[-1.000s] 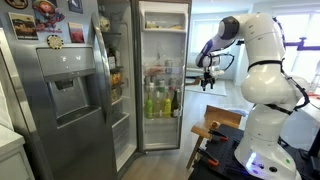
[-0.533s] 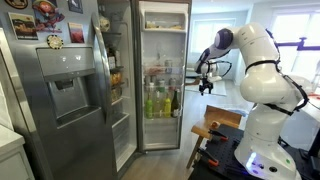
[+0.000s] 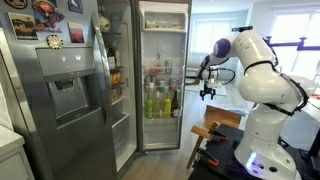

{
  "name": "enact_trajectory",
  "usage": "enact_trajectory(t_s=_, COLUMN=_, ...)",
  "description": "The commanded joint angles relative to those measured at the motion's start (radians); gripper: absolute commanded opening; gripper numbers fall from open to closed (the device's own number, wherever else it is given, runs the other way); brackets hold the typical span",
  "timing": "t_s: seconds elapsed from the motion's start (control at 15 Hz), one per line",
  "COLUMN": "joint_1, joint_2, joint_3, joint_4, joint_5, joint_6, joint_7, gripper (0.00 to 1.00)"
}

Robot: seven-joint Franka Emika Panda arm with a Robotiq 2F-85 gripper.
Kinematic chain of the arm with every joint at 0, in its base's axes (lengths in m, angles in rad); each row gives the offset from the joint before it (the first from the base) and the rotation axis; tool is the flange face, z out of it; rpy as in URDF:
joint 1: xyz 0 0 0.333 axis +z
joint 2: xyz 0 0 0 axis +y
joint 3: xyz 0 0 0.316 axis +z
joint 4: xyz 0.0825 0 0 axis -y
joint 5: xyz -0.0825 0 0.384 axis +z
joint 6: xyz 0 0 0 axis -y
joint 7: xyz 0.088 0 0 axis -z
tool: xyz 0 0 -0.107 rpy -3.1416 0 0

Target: Put the plastic pack in the top right component in the refrigerator and close the component door

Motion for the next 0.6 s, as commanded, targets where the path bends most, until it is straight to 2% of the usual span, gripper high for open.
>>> enact_trajectory(t_s=0.0, joint_1=-0.048, joint_2=0.028, joint_3=0.015, joint_4=0.028, joint_5=0.035, joint_6=-0.007, joint_7=0.055, gripper=1.0)
enact_trajectory(t_s=0.53, joint_1=-0.133, joint_2=0.086, joint_3=0.036, joint_4=0.025, joint_5=0.111, joint_6=0.043, joint_7=0.122, gripper=1.0)
